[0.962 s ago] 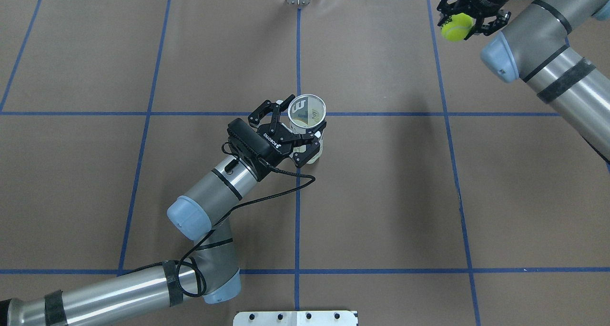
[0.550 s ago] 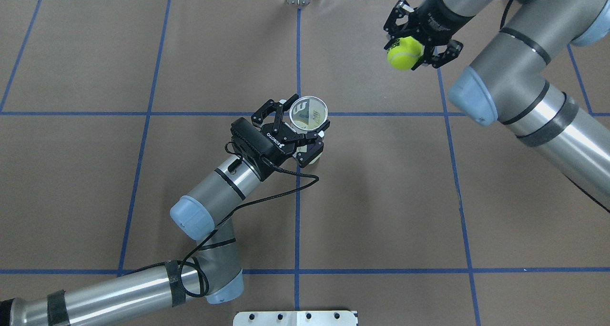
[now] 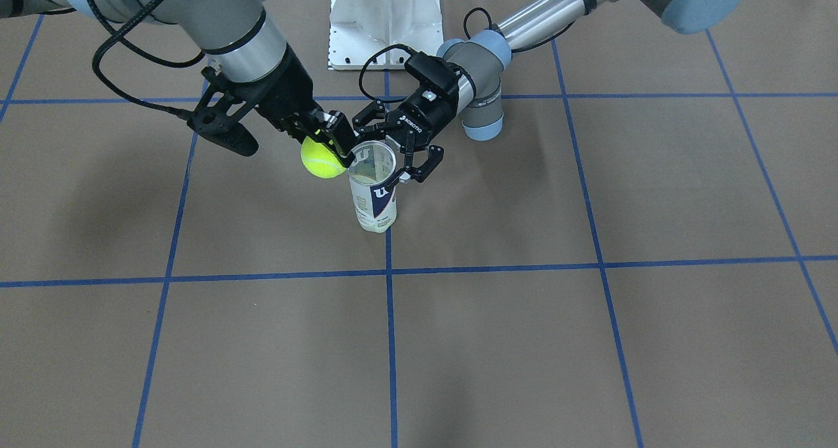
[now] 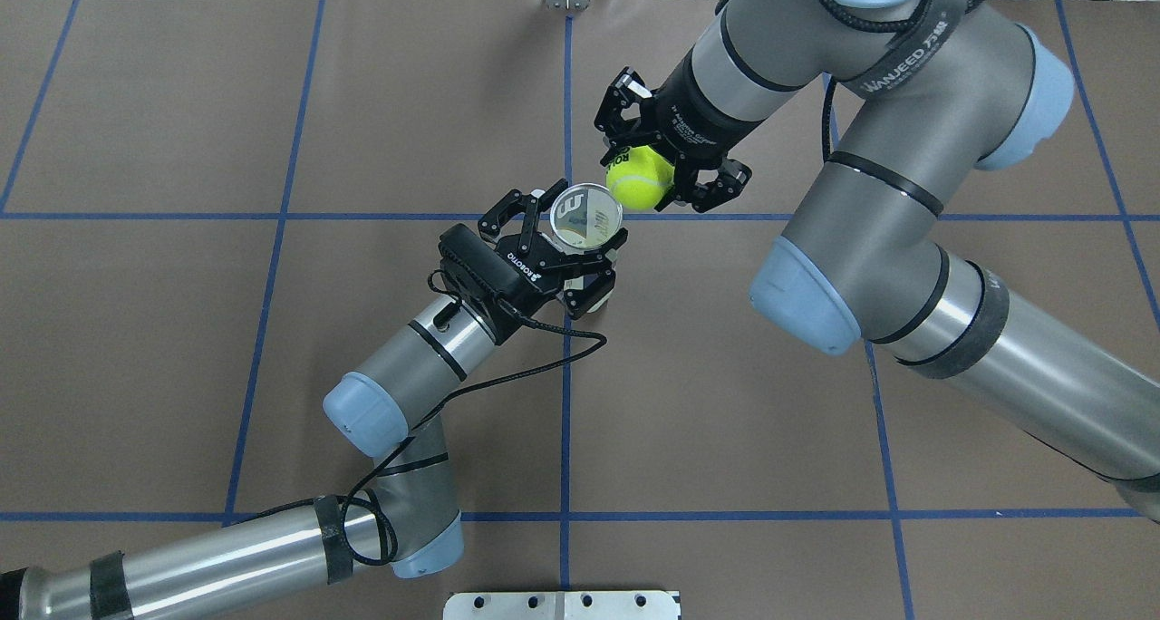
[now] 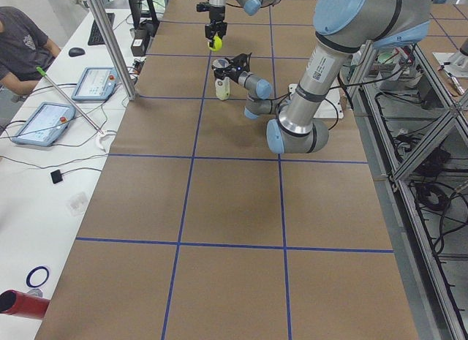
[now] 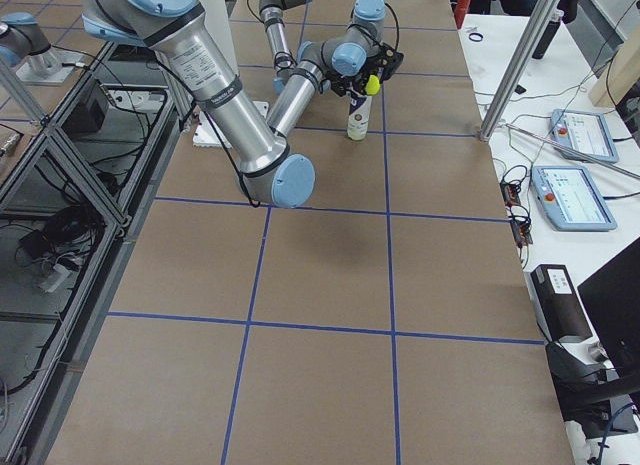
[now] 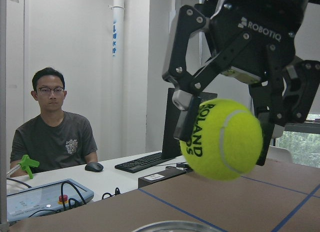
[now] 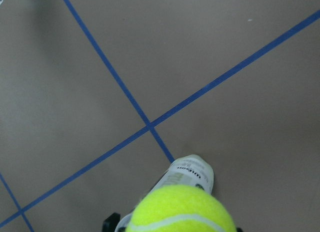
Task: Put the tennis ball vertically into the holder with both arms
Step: 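Carry the second ball with the right gripper over the can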
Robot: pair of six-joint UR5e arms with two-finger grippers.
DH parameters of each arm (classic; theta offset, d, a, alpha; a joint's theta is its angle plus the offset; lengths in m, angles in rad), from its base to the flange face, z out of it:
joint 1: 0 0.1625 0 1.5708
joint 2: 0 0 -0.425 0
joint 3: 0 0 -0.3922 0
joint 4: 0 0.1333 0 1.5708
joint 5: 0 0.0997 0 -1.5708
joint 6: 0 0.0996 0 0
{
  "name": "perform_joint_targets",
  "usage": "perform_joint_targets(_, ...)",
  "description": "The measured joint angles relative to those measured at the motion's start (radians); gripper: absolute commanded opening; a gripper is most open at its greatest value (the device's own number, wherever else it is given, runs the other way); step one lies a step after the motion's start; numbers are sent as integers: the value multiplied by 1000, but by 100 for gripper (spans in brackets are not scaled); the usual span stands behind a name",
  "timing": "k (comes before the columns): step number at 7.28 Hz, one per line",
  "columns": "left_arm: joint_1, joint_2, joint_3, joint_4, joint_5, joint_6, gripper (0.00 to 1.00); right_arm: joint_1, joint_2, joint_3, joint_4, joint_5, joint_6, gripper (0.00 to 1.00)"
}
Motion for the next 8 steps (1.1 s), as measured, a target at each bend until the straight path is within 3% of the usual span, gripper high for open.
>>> perform_joint_targets(6,3,2,0,0,0,-1,87,-75,38,-19,0,-72,14,0)
perform_joint_targets(7,3,3,0,0,0,0,87,-75,38,-23,0,-73,13,6)
perform_joint_targets(8,3,3,0,-1,0,0,87,-76,39,-27,1,-73,10,44)
